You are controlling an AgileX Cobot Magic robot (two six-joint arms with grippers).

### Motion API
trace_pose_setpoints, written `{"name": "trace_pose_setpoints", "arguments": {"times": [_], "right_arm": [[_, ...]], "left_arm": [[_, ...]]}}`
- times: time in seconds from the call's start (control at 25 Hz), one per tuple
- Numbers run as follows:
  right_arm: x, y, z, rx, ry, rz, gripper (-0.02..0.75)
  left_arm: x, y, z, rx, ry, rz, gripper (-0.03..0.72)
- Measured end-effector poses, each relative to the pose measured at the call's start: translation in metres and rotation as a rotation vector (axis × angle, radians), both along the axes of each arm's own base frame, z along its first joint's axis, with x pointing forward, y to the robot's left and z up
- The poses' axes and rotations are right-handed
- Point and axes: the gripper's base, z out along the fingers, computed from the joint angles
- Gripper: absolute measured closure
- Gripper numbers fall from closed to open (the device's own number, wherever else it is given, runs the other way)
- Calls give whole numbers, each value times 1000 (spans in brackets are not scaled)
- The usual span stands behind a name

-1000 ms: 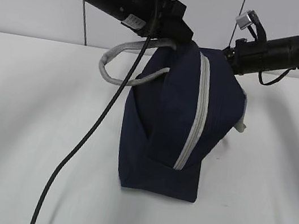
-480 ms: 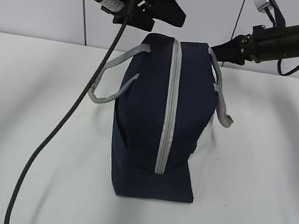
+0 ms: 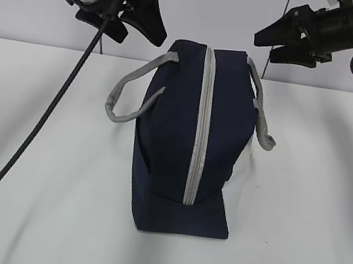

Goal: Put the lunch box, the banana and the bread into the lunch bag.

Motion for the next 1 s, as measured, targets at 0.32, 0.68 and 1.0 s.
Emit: {"name": "trace_pose_setpoints", "arguments": {"times": [0.32, 0.68, 1.0], "right_arm": [[-23, 1, 31, -209, 226, -179, 158], [-74, 12, 75, -353, 280, -292, 158], [-139, 11, 86, -485, 314, -304, 158]], "left_arm": [[-15, 14, 12, 104, 64, 75, 128], [-27, 24, 21, 159, 129, 141, 237], [-53, 36, 65, 144, 29, 186, 272]]}}
